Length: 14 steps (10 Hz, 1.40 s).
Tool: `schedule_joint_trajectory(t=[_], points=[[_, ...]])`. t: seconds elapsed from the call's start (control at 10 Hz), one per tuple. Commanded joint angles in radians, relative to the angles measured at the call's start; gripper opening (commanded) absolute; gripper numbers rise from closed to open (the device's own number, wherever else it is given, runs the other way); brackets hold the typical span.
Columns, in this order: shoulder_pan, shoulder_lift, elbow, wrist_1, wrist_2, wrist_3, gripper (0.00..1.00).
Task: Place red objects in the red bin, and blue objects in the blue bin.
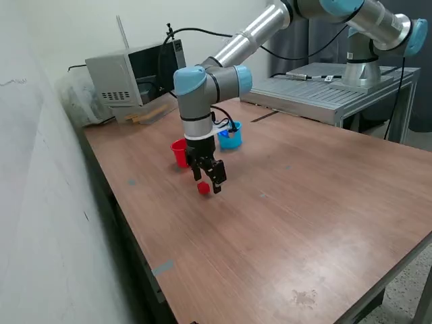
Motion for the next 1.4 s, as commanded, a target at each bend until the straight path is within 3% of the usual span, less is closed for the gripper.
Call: schedule_joint_trajectory(t=[0.0, 0.1, 0.2, 0.3, 1.0, 1.2, 1.3], points=[[-0.001, 0.009, -0.010, -0.002, 0.001, 0.001, 1.00], [-0.001, 0.010, -0.021, -0.002, 0.001, 0.002, 1.00], [-0.001, 0.012, -0.024, -0.003, 0.012, 0.009, 0.00], [0.001, 0.012, -0.024, -0.003, 0.039, 0.009, 0.00], [0.001, 0.015, -0.053, -0.002, 0.027, 0.007, 0.00], [-0.004, -0.016, -0.051, 0.000, -0.041, -0.001, 0.00], [-0.016, -0.055, -0.036, 0.001, -0.051, -0.001, 0.00]])
